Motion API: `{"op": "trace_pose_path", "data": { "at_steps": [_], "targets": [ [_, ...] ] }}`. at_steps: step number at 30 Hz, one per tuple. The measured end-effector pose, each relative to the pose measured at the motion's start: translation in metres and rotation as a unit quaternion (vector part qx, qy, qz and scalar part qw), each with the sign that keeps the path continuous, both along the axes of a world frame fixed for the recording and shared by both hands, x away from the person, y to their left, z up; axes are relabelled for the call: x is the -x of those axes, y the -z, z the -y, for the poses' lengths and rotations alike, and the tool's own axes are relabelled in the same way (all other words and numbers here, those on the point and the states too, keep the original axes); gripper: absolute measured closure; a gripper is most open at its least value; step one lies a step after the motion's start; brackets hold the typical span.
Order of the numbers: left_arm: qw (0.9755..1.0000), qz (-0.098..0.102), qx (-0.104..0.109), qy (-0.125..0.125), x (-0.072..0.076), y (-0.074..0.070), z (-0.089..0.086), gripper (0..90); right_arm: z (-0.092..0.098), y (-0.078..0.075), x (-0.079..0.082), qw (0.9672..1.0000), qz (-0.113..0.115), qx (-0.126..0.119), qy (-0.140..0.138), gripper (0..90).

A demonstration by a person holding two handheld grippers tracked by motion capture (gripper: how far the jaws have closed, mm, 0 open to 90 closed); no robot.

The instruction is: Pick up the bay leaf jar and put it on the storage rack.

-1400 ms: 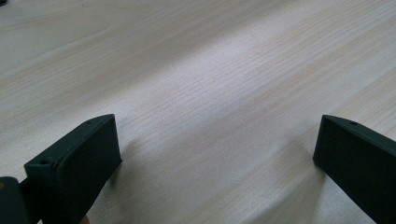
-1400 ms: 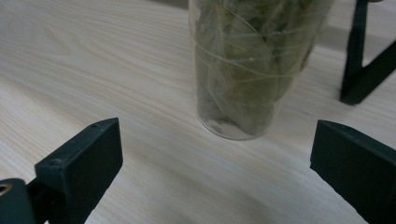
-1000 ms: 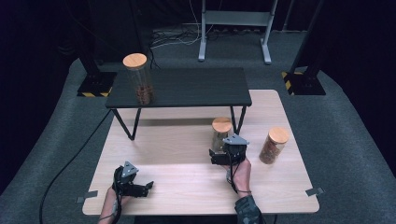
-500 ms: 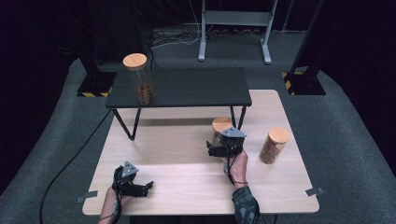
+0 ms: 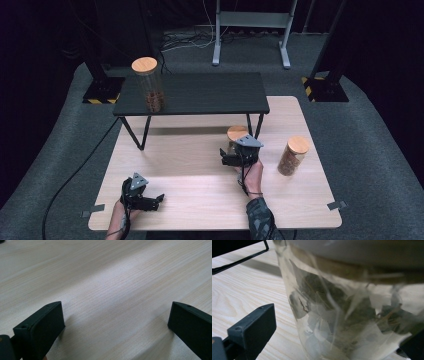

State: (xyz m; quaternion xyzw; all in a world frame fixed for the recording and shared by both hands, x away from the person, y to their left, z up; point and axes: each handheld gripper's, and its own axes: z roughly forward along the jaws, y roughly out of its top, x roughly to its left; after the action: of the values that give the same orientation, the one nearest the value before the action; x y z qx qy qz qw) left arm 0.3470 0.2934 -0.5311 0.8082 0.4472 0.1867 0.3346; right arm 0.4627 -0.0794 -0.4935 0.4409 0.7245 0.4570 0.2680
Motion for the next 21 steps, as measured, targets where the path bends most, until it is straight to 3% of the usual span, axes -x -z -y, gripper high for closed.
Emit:
{"op": "trace_pose_path", "data": {
  "at_steps": [2, 7, 12, 21],
  "targets": [
    [1.0, 0.0, 0.0, 0.0, 0.0, 0.0, 0.0, 0.0, 0.0, 0.0002, -0.0002, 1.0, 0.0, 0.001, 0.001, 0.0],
    [1.0, 0.0, 0.0, 0.0, 0.0, 0.0, 0.0, 0.0, 0.0044, 0.0003, 0.0012, 0.9999, 0.013, -0.011, -0.002, 18.0],
    [1.0, 0.0, 0.0, 0.0, 0.0, 0.0, 0.0001, 0.0, 0.0042, 0.0014, 0.0005, 0.9999, 0.013, -0.004, 0.001, 24.3],
    [1.0, 0.0, 0.0, -0.001, 0.0001, 0.0001, 0.0002, 0.0, 0.0024, 0.0006, 0.0022, 0.9998, 0.015, -0.005, -0.01, 24.7]
  ]
}}
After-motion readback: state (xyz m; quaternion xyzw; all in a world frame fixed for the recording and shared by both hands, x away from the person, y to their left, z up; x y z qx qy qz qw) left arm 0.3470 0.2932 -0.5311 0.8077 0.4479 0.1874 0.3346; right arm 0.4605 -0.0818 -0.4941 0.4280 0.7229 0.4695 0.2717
